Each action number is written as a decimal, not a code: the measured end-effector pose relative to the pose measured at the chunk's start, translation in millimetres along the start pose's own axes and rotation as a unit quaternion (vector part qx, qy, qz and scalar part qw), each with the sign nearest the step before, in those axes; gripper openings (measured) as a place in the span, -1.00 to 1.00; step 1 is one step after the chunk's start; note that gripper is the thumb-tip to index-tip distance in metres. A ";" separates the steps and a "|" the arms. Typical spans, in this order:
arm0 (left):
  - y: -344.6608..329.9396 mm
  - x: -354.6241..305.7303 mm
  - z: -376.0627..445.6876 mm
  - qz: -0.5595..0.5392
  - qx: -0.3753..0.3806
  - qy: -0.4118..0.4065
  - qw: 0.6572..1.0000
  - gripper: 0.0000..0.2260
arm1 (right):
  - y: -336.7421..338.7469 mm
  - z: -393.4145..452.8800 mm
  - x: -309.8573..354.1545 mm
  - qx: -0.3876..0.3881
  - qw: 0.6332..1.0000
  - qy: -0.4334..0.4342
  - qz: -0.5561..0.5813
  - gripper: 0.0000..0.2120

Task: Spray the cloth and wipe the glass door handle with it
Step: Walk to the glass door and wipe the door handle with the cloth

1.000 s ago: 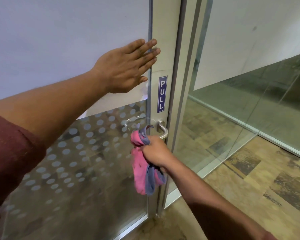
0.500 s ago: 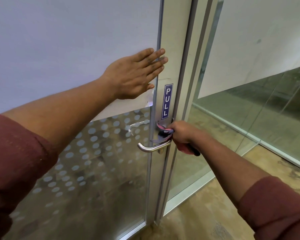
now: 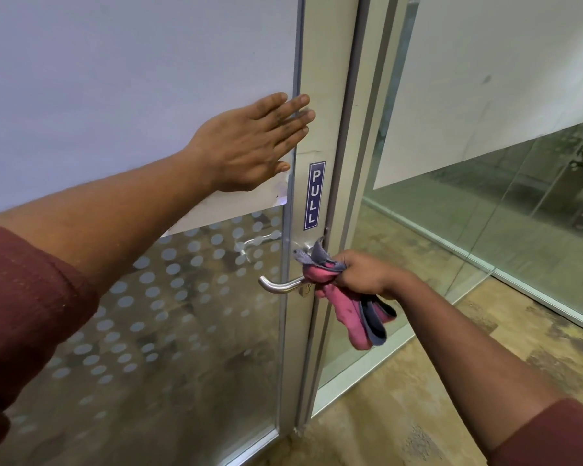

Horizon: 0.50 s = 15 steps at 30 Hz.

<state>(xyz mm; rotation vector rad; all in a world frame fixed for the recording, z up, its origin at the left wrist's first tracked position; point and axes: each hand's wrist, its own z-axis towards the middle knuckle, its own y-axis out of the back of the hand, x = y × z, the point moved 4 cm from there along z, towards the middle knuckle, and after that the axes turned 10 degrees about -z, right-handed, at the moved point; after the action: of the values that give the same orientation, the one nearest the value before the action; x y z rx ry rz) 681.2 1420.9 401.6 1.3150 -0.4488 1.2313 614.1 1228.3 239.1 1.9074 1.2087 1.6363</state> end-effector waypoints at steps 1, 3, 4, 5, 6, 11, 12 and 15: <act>-0.2 0.1 0.1 0.000 0.001 0.001 1.000 -0.39 | 2.5 -2.6 1.3 -0.033 0.999 0.004 -0.002 -0.89; -0.8 -0.1 0.7 0.001 0.000 0.002 1.000 -0.38 | 13.0 -2.5 1.8 -0.113 0.993 -0.002 -0.018 -0.86; -0.8 -0.2 0.9 0.002 -0.001 0.002 1.000 -0.38 | 19.9 0.2 1.4 -0.153 0.988 -0.007 -0.030 -0.84; -0.9 -0.2 1.0 0.003 -0.001 0.003 1.000 -0.38 | 27.0 3.3 2.9 -0.191 0.981 -0.007 -0.037 -0.84; -1.0 -0.2 0.9 0.002 0.001 0.005 1.000 -0.38 | 33.7 7.4 4.5 -0.228 0.973 -0.007 -0.043 -0.84; -0.3 -1.1 1.1 -0.006 0.012 0.003 1.000 -0.38 | 51.8 23.0 20.8 -0.327 0.940 0.003 -0.098 -0.77; -0.5 -1.4 1.1 -0.005 0.013 0.002 1.000 -0.38 | 51.8 25.3 21.1 -0.336 0.936 0.001 -0.104 -0.77; -1.6 -1.1 0.9 -0.005 0.009 0.001 1.000 -0.38 | 39.9 33.2 10.9 -0.328 0.932 -0.022 -0.154 -0.75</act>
<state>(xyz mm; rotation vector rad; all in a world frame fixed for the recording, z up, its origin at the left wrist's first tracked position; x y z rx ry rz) 682.5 1420.0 400.2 1.3292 -0.4307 1.2302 659.4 1222.3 266.0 1.2594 0.7510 1.5493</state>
